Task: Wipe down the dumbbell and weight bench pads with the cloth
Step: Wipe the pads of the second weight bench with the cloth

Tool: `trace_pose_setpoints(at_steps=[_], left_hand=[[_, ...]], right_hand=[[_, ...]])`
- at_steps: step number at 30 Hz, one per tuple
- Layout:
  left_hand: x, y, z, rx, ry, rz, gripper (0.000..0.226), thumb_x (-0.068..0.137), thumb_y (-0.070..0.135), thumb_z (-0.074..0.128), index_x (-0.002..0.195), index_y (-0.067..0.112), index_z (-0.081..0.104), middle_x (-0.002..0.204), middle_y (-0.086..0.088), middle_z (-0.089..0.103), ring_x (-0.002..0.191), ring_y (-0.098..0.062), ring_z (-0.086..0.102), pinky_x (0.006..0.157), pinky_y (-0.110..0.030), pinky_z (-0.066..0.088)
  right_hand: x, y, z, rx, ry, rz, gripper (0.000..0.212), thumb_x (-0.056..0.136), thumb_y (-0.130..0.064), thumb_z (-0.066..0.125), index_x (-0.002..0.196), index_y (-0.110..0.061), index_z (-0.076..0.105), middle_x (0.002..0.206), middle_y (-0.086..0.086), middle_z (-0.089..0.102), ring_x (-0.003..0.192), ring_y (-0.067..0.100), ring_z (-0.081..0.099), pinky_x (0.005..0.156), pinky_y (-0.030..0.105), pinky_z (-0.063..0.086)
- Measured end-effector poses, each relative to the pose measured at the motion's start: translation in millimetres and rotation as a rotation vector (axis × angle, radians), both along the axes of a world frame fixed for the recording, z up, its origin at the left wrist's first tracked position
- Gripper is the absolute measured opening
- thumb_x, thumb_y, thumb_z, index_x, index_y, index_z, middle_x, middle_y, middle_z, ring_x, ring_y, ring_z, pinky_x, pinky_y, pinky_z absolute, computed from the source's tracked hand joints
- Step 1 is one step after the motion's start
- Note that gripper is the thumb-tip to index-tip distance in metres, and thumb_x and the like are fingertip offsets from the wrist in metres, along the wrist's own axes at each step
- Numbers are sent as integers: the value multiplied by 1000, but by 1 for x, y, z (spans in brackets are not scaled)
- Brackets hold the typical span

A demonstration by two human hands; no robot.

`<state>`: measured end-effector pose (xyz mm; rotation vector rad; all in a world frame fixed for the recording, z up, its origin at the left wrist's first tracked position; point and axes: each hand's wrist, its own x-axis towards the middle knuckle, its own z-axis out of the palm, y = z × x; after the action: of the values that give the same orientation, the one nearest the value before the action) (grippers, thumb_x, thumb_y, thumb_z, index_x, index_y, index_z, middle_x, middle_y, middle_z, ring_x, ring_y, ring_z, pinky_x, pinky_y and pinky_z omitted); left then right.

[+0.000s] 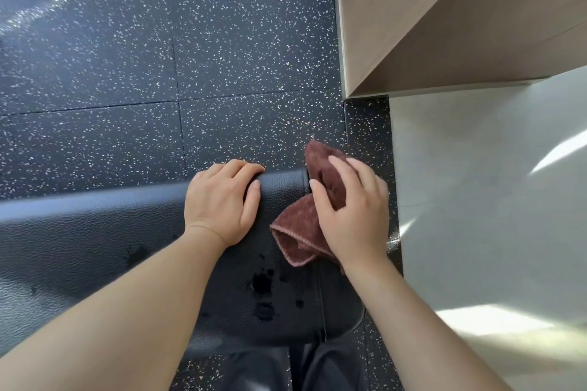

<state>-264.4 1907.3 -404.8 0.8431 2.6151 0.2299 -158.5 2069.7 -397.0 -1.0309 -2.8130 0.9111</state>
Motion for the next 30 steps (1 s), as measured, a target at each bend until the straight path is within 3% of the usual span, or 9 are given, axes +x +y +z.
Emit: trace_pose_setpoints(at_steps=[4, 8, 11, 17, 22, 25, 30], left_hand=[[-1, 0, -1, -9, -5, 1, 41, 91, 37, 29, 111, 23, 62, 103, 2, 64, 87, -26, 58, 74, -35, 40], [-1, 1, -2, -9, 4, -3, 41, 90, 37, 29, 112, 23, 62, 103, 2, 63, 86, -27, 57, 74, -35, 40], [-1, 1, -2, -6, 1, -9, 42, 91, 37, 28, 112, 22, 61, 103, 1, 63, 86, -27, 57, 73, -36, 40], [0, 1, -2, 0, 25, -16, 42, 91, 36, 28, 112, 22, 61, 103, 1, 64, 85, -28, 57, 72, -36, 40], [2, 2, -2, 15, 52, -18, 42, 91, 35, 27, 111, 21, 61, 101, 0, 64, 84, -30, 58, 72, -37, 41], [3, 0, -6, 25, 88, -24, 42, 91, 36, 26, 111, 21, 61, 101, -2, 65, 84, -31, 58, 72, -37, 42], [4, -2, -9, 32, 135, -22, 42, 92, 36, 26, 113, 21, 60, 104, -5, 65, 90, -34, 58, 74, -39, 43]], right_hand=[[13, -17, 0, 95, 30, -12, 37, 87, -44, 57, 119, -26, 63, 132, 3, 53, 115, 31, 48, 91, 43, 43], [-21, -6, -1, 51, -69, 37, 37, 83, -49, 57, 116, -33, 64, 131, -4, 54, 115, 29, 48, 86, 48, 48], [-24, 1, -5, 2, -62, 45, 36, 83, -47, 59, 116, -33, 64, 130, -5, 55, 115, 26, 48, 87, 46, 47], [38, -15, -10, 31, 132, -132, 36, 88, -35, 60, 121, -21, 62, 133, 6, 52, 116, 23, 49, 100, 33, 39], [73, -38, -7, 97, 90, -44, 37, 88, -34, 58, 123, -23, 61, 137, 8, 49, 116, 29, 50, 100, 35, 38], [53, -30, -5, 83, 73, -94, 39, 85, -36, 58, 123, -26, 61, 136, 5, 51, 114, 29, 51, 90, 40, 45], [36, -20, -4, 58, 94, -91, 40, 87, -37, 60, 126, -28, 58, 138, 4, 49, 117, 29, 47, 93, 43, 46]])
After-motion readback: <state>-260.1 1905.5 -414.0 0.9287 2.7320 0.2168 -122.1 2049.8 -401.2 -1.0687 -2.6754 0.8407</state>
